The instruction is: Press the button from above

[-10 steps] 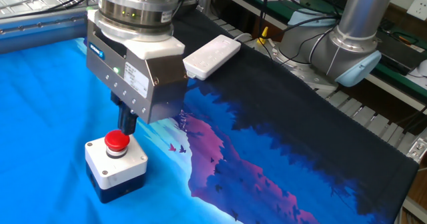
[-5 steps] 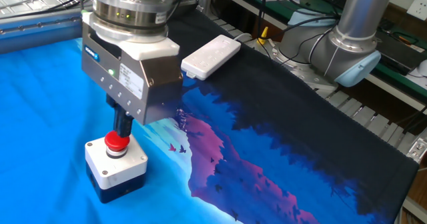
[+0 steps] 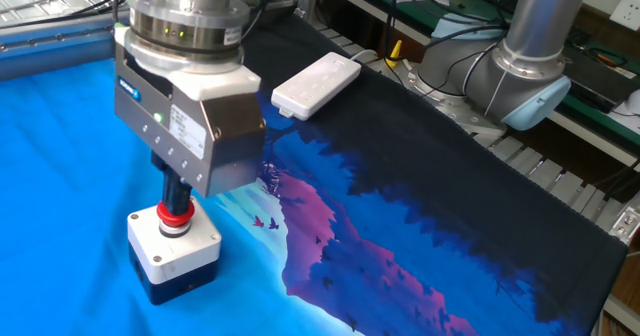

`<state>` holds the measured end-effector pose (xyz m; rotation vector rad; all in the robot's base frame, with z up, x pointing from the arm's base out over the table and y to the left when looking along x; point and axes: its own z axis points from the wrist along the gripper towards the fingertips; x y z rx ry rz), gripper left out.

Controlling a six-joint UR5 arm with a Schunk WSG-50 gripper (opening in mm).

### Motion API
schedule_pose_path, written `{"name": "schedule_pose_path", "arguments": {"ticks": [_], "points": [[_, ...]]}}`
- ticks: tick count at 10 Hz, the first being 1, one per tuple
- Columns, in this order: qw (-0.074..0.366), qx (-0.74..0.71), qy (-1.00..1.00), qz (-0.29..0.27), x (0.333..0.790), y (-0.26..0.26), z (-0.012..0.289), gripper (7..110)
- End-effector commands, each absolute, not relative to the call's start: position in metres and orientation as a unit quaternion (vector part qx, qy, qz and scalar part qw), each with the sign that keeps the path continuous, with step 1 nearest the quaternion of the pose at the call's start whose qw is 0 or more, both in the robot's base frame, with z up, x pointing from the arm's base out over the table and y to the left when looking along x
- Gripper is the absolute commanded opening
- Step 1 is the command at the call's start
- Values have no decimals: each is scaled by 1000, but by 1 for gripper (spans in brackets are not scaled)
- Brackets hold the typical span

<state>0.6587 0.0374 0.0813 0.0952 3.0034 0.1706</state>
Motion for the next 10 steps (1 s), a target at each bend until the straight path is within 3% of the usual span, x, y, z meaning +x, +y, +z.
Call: {"name": "schedule_pose_path", "arguments": {"ticks": [1, 5, 8, 10], "points": [[77, 32, 995, 60, 663, 38, 77, 7], [83, 11, 996, 16, 659, 16, 76, 7], [84, 18, 996, 16, 658, 19, 75, 7], [59, 29, 997, 47, 648, 34, 95, 7]]}}
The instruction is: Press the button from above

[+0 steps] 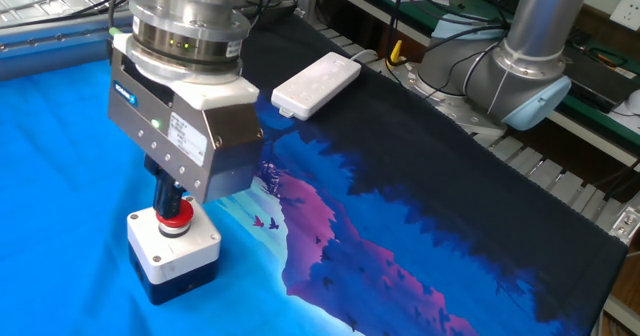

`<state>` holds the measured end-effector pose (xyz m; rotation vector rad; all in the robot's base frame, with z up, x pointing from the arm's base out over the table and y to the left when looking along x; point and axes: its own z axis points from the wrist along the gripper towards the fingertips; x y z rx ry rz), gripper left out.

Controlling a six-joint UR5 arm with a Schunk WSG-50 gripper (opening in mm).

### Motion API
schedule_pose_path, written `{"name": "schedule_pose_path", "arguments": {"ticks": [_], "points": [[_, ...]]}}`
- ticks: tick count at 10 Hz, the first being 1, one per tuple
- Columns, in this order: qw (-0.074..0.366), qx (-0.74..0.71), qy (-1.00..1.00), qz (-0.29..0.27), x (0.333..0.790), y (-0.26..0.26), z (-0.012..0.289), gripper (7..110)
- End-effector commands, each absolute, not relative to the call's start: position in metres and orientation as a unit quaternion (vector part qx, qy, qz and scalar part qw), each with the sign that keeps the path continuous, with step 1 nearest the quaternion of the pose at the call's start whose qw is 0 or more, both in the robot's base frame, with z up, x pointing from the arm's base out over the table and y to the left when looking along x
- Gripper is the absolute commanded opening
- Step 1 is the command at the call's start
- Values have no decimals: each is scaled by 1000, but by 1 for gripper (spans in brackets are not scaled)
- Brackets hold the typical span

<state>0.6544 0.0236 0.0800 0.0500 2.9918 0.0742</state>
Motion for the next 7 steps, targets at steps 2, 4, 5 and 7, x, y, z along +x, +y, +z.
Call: {"name": "schedule_pose_path", "arguments": {"ticks": [2, 4, 5, 7], "points": [[41, 30, 996, 78, 642, 35, 117, 7], [40, 37, 995, 79, 641, 35, 134, 7], [31, 43, 995, 84, 641, 33, 145, 7], [7, 52, 994, 97, 635, 28, 158, 7]]}}
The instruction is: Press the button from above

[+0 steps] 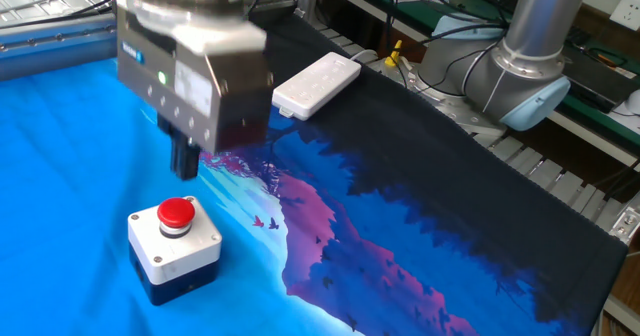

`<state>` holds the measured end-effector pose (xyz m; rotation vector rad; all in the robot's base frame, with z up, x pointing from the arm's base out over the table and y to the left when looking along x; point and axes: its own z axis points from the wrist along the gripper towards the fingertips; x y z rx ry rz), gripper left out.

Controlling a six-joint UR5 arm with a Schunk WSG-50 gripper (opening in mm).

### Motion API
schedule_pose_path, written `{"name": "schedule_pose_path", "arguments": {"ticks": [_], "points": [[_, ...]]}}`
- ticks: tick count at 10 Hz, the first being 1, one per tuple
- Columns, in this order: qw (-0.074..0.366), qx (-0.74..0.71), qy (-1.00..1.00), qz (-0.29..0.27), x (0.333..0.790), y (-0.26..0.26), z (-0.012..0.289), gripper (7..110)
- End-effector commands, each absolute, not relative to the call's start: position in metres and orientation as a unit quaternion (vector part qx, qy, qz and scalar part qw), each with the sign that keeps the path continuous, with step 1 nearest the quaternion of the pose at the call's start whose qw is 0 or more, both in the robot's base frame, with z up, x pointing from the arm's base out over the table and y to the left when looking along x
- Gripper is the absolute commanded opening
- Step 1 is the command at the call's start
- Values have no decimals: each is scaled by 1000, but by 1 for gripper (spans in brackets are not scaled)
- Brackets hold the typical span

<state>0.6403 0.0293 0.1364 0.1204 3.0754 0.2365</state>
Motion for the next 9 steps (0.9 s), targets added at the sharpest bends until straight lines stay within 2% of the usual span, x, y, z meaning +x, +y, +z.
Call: {"name": "schedule_pose_path", "arguments": {"ticks": [1, 9], "points": [[2, 53, 995, 84, 633, 21, 156, 7], [-5, 43, 997, 68, 630, 14, 154, 7]]}}
